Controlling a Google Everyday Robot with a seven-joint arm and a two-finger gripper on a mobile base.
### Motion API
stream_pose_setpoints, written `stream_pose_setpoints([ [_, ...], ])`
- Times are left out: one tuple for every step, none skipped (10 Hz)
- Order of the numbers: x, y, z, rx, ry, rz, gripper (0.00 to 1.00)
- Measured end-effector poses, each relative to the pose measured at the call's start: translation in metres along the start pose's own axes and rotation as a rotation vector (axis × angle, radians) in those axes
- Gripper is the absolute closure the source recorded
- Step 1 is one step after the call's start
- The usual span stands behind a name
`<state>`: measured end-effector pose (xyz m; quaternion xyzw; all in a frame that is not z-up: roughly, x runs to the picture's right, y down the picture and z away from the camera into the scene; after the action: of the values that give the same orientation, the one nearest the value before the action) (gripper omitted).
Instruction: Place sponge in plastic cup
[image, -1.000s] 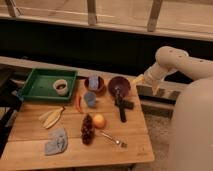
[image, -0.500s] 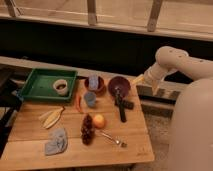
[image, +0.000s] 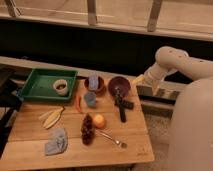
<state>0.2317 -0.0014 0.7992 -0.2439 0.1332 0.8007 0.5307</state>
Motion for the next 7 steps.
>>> stream_pose_setpoints([
  [0.0,0.0,0.0,0.0,0.0,0.0,0.2],
  [-0.002,0.001,0.0,-0.001,-0.008,-0.006,0.2],
  [-0.005,0.005,-0.002,-0.004,-0.029,-0.024,0.2],
  [-0.01,0.016,-0.006,-0.011,-0.064,-0.054,0.2],
  [-0.013,0.031,-0.007,-0.021,-0.088,-0.084,0.2],
  [-0.018,0.056,-0.006,-0.038,-0.113,-0.121,0.2],
  [-0.02,0.071,-0.006,-0.048,-0.126,-0.143,0.2],
])
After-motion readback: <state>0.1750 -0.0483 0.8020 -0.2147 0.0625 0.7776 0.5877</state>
